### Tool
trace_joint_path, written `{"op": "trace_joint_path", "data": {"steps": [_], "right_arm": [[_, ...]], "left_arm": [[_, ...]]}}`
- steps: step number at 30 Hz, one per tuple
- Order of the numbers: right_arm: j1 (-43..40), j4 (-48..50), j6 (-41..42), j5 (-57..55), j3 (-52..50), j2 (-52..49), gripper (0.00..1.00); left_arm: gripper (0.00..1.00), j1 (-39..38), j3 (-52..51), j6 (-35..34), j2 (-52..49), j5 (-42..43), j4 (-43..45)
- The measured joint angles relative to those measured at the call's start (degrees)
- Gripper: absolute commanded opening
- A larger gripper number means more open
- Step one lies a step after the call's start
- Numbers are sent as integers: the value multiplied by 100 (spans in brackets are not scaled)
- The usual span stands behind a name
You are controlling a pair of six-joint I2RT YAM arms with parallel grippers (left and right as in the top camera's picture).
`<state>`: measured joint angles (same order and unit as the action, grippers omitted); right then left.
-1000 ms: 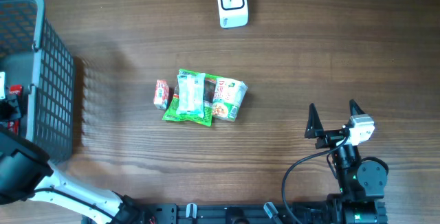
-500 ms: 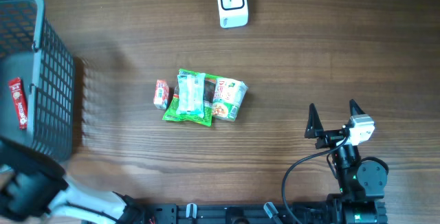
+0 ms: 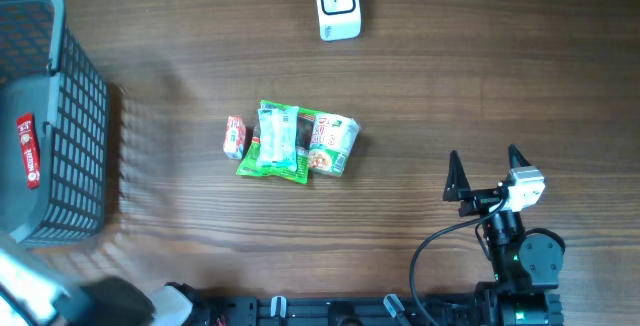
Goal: Scan the item barcode
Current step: 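Grasp the red Nescafe stick with the left gripper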
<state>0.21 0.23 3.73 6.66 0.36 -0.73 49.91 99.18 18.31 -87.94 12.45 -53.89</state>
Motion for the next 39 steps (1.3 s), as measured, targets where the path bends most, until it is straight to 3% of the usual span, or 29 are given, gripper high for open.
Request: {"op": "trace_joint_path", "data": {"steps": [14, 24, 26, 28, 30, 31, 32, 39], "right_arm": [[0, -2, 0, 0, 0, 0, 100], [0, 0, 0, 0, 0, 0, 100], [0, 0, 0, 0, 0, 0, 100], [0, -2, 0, 0, 0, 0, 100], [0, -2, 0, 0, 0, 0, 100], [0, -2, 0, 0, 0, 0, 100], [0, -2, 0, 0, 0, 0, 100], [0, -2, 0, 0, 0, 0, 100]], "left_arm": [[52, 136, -76, 693, -2743, -358, -295], [48, 173, -83, 761, -3536, -839, -247], [44, 208, -83, 761, -3620, -852, -247], [29, 234, -114, 772, -3685, -848, -219], [20, 240, -177, 774, -3694, -837, -173], [8, 245, -205, 804, -3687, -826, -133], [4, 247, -240, 815, -3676, -831, -68], [4, 264, -396, 839, -3541, -785, 68]]}}
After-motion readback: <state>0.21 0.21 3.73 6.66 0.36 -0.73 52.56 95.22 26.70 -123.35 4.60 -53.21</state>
